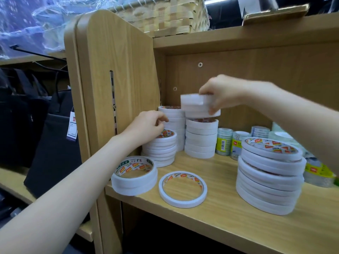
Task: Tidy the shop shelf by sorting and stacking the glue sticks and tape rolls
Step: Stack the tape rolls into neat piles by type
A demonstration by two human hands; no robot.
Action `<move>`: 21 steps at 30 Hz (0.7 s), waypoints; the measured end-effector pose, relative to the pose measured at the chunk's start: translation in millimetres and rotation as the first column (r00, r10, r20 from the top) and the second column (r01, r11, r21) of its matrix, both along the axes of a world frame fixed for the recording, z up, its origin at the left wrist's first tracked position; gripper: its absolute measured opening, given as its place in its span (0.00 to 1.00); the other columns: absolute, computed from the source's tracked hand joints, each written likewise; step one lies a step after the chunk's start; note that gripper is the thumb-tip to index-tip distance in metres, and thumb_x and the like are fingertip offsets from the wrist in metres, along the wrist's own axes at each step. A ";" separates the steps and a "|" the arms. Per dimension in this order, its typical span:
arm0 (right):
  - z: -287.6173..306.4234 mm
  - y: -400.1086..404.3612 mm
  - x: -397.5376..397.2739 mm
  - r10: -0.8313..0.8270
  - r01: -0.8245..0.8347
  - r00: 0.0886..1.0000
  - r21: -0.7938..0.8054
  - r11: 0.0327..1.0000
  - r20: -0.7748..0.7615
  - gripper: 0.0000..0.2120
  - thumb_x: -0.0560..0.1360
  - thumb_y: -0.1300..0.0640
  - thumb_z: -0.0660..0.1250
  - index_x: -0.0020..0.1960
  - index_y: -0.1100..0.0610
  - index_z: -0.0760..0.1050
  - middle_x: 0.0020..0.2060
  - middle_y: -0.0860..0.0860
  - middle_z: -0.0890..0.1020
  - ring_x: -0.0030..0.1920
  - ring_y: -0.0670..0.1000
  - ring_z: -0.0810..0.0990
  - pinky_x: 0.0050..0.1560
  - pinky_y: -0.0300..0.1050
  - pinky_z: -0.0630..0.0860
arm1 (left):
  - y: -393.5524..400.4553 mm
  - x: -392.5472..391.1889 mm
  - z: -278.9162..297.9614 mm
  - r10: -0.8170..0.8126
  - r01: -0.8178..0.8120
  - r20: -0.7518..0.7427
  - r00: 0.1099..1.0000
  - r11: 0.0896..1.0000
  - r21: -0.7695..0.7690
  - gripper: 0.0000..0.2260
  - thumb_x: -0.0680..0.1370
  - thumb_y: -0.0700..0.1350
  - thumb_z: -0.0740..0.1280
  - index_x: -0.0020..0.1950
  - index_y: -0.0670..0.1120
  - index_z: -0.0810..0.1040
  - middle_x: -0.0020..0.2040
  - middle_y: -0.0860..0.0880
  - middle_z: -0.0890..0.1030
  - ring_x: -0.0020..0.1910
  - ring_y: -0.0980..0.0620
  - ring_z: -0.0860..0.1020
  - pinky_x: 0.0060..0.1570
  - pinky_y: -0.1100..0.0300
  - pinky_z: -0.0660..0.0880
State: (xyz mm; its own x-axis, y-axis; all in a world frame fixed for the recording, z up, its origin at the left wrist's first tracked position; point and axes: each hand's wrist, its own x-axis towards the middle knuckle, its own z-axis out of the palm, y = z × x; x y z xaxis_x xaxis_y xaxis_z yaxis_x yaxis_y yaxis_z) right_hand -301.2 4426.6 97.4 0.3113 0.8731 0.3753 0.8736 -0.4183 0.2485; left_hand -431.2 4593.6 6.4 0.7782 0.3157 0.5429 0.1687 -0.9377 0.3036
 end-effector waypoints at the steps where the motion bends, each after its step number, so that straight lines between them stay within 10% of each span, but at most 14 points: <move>1: -9.0 3.3 6.0 -0.030 0.030 0.999 -0.043 0.999 -0.009 0.13 0.64 0.57 0.76 0.44 0.56 0.75 0.39 0.51 0.76 0.41 0.52 0.72 0.35 0.44 0.67 | -0.1 3.8 0.1 0.001 -0.001 -0.004 1.000 1.000 0.000 0.13 0.78 0.39 0.59 0.59 0.48 0.77 0.55 0.47 0.79 0.53 0.50 0.77 0.54 0.54 0.75; 5: -21.9 2.2 25.0 -0.030 0.031 0.995 0.016 0.999 -0.094 0.13 0.66 0.55 0.75 0.38 0.53 0.70 0.36 0.47 0.72 0.42 0.50 0.69 0.35 0.42 0.66 | -0.6 15.5 1.8 -0.004 0.003 0.009 1.000 0.999 0.041 0.16 0.78 0.40 0.60 0.66 0.47 0.72 0.61 0.48 0.72 0.49 0.52 0.74 0.54 0.58 0.70; 11: -30.0 -4.2 29.4 0.063 -0.042 0.986 0.135 0.990 -0.155 0.11 0.72 0.52 0.70 0.50 0.57 0.77 0.40 0.50 0.74 0.44 0.51 0.71 0.38 0.44 0.65 | 2.6 28.0 -0.9 0.036 -0.030 -0.061 0.998 0.996 0.084 0.23 0.79 0.41 0.59 0.74 0.45 0.62 0.76 0.44 0.58 0.74 0.47 0.59 0.70 0.55 0.57; 21: -18.8 -10.0 36.1 0.103 -0.040 0.961 0.240 0.970 -0.258 0.10 0.71 0.51 0.71 0.50 0.54 0.80 0.44 0.46 0.79 0.45 0.45 0.73 0.43 0.36 0.65 | 12.3 24.2 -5.6 -0.003 0.004 -0.061 0.998 1.000 0.017 0.25 0.79 0.42 0.60 0.75 0.46 0.58 0.74 0.46 0.62 0.69 0.47 0.67 0.64 0.58 0.63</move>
State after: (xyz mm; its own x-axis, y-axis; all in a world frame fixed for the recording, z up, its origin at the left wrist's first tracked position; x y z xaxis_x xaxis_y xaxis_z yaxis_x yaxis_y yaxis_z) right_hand -265.1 4416.6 78.6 0.3674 0.7961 0.4809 0.9243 -0.3702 -0.0934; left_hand -407.0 4605.9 0.8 0.8108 0.3042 0.5000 0.1831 -0.9433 0.2770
